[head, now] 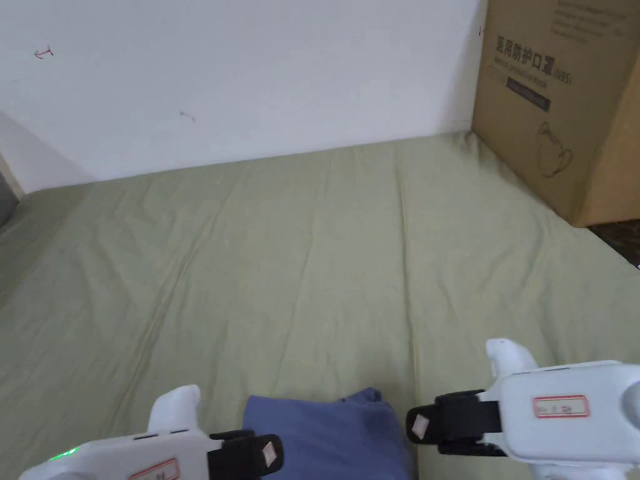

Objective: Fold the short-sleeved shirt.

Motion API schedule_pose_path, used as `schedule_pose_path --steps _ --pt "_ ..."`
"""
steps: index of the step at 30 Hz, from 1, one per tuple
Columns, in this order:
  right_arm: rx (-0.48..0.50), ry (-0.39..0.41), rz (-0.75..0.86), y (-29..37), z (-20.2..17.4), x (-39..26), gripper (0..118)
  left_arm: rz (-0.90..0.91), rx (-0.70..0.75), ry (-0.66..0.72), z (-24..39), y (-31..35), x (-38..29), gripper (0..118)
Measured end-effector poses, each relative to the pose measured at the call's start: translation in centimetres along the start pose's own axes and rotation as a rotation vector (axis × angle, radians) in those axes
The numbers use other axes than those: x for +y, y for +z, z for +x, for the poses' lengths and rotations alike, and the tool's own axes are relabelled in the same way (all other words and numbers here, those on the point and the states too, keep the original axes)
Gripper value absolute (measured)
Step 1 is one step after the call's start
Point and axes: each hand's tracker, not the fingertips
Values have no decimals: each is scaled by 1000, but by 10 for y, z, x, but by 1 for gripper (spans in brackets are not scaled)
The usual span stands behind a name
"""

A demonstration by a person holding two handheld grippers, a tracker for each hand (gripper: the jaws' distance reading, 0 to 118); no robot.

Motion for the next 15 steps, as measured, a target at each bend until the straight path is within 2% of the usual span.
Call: schedule_pose_path --steps 3,5,9,11,12,13,15 --pt "-41 -1 -135 -54 7 2 0 20 22 96 -31 16 -3 0" --pt "-34 -35 -143 -73 18 5 0 31 14 166 -49 24 -1 0" --pt "-151 -80 -137 -84 47 12 0 10 -61 254 -83 25 10 0" --pt "-152 -115 -158 -83 66 12 0 -25 -131 279 -97 15 16 0" --pt "-151 -122 -164 -82 71 11 0 -36 -160 289 -105 10 19 11" --pt "-138 -127 -163 -81 75 9 0 -48 -187 308 -114 3 21 29" --pt "-124 -142 -153 -76 77 5 0 -67 -213 332 -119 -12 23 59"
